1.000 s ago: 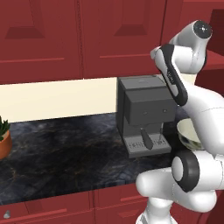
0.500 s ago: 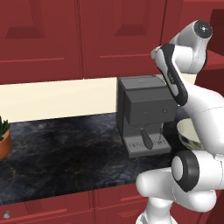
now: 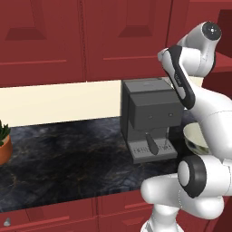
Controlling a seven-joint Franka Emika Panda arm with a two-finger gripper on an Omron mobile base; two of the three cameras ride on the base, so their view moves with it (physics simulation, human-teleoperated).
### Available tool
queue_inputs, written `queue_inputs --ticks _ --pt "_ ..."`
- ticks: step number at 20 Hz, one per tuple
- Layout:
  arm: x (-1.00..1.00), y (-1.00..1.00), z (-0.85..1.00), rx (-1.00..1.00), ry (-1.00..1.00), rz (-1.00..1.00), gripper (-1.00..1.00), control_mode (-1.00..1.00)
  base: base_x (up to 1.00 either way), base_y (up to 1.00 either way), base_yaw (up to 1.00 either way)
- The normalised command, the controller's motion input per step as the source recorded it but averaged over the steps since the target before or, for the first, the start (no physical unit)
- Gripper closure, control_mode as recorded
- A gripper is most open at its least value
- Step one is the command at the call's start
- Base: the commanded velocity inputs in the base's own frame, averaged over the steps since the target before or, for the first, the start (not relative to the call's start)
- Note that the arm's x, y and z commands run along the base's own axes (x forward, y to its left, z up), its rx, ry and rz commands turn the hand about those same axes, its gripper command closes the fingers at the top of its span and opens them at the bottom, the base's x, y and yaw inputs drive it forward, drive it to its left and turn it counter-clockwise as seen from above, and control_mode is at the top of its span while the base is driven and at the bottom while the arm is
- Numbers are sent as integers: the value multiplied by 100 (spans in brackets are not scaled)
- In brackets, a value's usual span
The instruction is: Open the cabinet. Pick the pear and pear from the cabinet and place them into the bowl. Then close the cabinet.
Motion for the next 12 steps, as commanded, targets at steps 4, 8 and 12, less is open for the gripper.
queue_inputs --ticks 4,8,12 --pt "23 1 -11 0 0 0 100 -100 0 0 0" --pt "30 10 -12 0 0 0 100 -100 0 0 0" --pt "38 17 -16 0 0 0 100 -100 0 0 0"
